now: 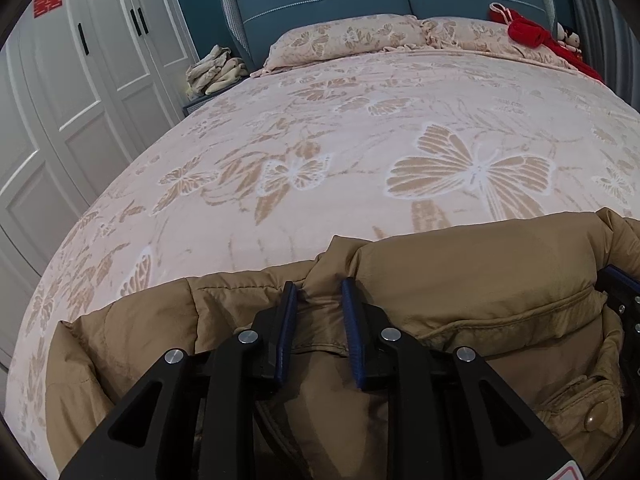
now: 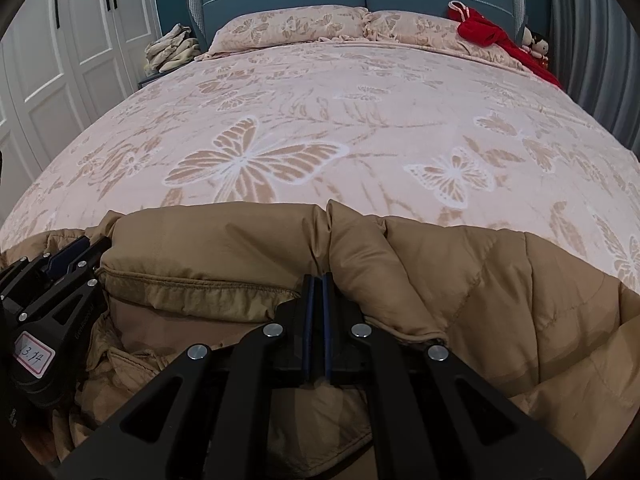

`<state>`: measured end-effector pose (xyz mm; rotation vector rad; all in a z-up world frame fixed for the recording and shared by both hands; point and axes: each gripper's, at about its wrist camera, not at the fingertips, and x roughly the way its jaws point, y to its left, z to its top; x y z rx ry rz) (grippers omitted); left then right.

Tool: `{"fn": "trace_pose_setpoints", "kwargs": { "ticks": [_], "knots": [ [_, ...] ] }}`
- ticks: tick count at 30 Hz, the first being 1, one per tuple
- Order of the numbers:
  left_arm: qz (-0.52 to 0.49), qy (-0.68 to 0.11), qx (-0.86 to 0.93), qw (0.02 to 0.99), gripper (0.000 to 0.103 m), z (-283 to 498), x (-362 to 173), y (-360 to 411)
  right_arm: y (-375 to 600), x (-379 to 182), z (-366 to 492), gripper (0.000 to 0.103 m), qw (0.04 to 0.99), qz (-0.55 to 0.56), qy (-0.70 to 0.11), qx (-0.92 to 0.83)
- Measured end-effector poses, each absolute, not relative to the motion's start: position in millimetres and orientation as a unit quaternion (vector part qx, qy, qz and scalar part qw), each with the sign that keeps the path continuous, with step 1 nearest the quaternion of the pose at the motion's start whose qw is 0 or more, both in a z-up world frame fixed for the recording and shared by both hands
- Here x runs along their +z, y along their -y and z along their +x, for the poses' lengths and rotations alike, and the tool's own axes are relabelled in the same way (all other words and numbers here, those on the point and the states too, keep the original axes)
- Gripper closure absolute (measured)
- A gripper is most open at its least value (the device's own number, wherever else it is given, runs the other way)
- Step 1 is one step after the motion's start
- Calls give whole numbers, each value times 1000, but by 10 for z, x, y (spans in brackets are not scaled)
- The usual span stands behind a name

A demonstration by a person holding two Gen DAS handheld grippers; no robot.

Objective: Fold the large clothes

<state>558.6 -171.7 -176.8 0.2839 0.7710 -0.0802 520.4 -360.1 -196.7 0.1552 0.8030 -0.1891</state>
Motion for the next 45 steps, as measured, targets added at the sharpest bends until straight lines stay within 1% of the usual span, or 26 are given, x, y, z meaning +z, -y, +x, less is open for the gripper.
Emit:
{"fn": "trace_pose_setpoints", "kwargs": {
  "ticks": [2, 4, 5, 6, 7, 8, 9, 11, 14, 16, 20, 23, 26, 29, 32, 33, 36, 37, 38, 39, 40, 41, 42, 43, 44, 45],
  "knots": [
    [136, -383, -39, 913, 79, 5568, -1688, 1684, 3623, -1899, 5188, 102, 910, 80, -396, -94],
    [114, -397, -57, 909, 66, 5456, -1534, 1567, 3606, -1768, 5081, 99, 906, 78, -403, -102],
    [88, -405, -73, 907, 61, 5332, -1397, 1437, 3591, -1610, 4918, 93, 907, 82, -401, -102],
    [59, -411, -78, 907, 42, 5160, -1261, 1264, 3584, -1473, 4710, 81, 910, 98, -392, -94],
    [36, -411, -82, 907, 31, 5009, -1161, 1109, 3566, -1382, 4510, 74, 912, 113, -385, -82],
    [1, -409, -97, 908, 28, 4741, -1035, 832, 3565, -1231, 4122, 66, 915, 136, -375, -58],
    [-18, -411, -116, 904, 26, 4511, -969, 602, 3565, -1160, 3844, 61, 917, 145, -369, -48],
    [-30, -426, -124, 896, 26, 4088, -934, 190, 3581, -1065, 3128, 53, 917, 156, -365, -39],
    [-34, -476, -103, 873, 26, 3387, -1015, -557, 3710, -1124, 1819, 51, 900, 170, -394, -74],
    [-44, -488, -85, 868, 26, 2972, -1034, -971, 3794, -1196, 1138, 49, 887, 178, -411, -112],
    [-48, -509, -68, 857, 26, 2398, -1092, -1399, 3945, -1363, 51, 47, 858, 245, -426, -153],
    [-98, -530, -73, 839, 26, 2157, -1214, -1552, 3954, -1505, -324, 46, 842, 295, -422, -163],
    [-151, -546, -75, 821, 26, 2049, -1380, -1593, 3869, -1646, -450, 46, 832, 338, -410, -156],
    [-176, -557, -72, 809, 26, 1936, -1512, -1461, 3713, -1743, -394, 46, 830, 344, -412, -153],
    [-169, -549, -74, 815, 26, 1809, -1518, -1355, 3616, -1753, -278, 46, 831, 348, -412, -135],
    [-169, -549, -80, 814, 26, 1802, -1521, -1326, 3588, -1735, -253, 43, 832, 346, -412, -132],
    [-187, -555, -92, 806, 30, 1704, -1532, -1288, 3580, -1745, -184, 42, 833, 353, -406, -129],
    [-192, -554, -93, 805, 36, 1696, -1536, -1296, 3577, -1764, -221, 42, 831, 361, -402, -130],
    [-203, -555, -93, 802, 39, 1692, -1538, -1316, 3615, -1788, -212, 42, 826, 381, -393, -130],
    [-214, -556, -90, 798, 48, 1681, -1539, -1341, 3650, -1815, -215, 43, 822, 399, -386, -128],
    [-223, -556, -91, 795, 60, 1659, -1538, -1358, 3680, -1835, -214, 43, 817, 412, -381, -130],
    [-236, -558, -95, 790, 67, 1653, -1540, -1380, 3702, -1856, -213, 49, 813, 425, -376, -132],
    [-247, -561, -97, 784, 83, 1663, -1540, -1410, 3721, -1869, -206, 58, 810, 432, -373, -135],
    [-250, -562, -101, 782, 88, 1666, -1532, -1421, 3733, -1874, -204, 61, 808, 435, -372, -137],
    [-251, -560, -105, 782, 90, 1659, -1512, -1424, 3750, -1878, -199, 71, 807, 440, -370, -136],
    [-247, -556, -109, 786, 93, 1648, -1467, -1418, 3757, -1872, -203, 85, 807, 442, -368, -135]
  ]
}}
